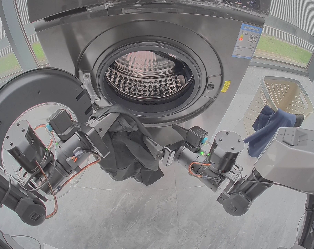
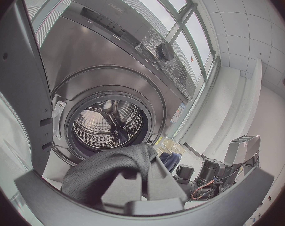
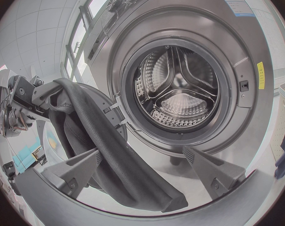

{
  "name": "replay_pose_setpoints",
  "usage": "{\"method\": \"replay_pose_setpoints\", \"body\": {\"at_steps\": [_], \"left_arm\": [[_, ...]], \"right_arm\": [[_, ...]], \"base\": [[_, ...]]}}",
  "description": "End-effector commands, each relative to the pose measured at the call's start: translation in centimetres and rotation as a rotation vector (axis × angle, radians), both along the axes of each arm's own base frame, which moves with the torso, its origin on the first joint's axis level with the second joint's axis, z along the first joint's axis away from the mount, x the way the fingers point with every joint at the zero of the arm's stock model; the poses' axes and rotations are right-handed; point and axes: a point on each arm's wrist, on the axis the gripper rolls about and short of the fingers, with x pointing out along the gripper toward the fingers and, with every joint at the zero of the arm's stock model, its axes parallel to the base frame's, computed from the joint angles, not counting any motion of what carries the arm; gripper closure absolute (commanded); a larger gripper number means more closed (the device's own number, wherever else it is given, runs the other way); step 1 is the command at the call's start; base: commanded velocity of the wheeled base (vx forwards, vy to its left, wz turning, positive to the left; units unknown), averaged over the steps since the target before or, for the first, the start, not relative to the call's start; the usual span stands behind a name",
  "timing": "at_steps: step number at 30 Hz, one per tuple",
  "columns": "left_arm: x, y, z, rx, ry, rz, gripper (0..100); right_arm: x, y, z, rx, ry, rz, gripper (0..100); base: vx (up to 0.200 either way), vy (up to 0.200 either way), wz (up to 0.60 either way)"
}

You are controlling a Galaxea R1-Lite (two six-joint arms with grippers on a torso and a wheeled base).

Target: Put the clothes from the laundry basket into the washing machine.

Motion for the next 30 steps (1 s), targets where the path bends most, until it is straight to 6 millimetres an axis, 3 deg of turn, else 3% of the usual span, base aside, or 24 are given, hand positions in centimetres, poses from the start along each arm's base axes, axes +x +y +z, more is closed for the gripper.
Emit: {"method": "replay_pose_setpoints", "body": {"at_steps": [1,9,16,17,26,30], "left_arm": [[0.0,0.0,0.1,-0.005,-0.005,-0.002,100],[-0.1,0.0,0.4,-0.012,-0.011,-0.001,100],[-0.3,0.1,0.6,-0.017,-0.016,-0.007,100],[-0.3,0.1,0.5,-0.017,-0.014,-0.007,100],[-0.3,0.1,0.3,-0.011,-0.005,-0.005,100],[-0.3,0.2,0.3,-0.010,-0.004,-0.004,100]], "right_arm": [[0.4,0.6,-1.2,-0.013,0.015,0.004,0],[1.4,1.6,-3.6,-0.036,0.038,0.005,0],[2.7,2.3,-2.9,0.014,-0.016,-0.003,0],[2.8,2.5,-2.6,0.028,-0.030,-0.001,100],[1.9,2.1,-2.3,0.021,-0.017,0.004,100],[1.4,0.2,0.3,0.034,-0.029,-0.031,100]], "base": [[0.000,0.000,0.00],[0.000,0.000,0.00],[0.000,0.000,0.00],[0.000,0.000,0.00],[0.000,0.000,0.00],[0.000,0.000,0.00]]}}
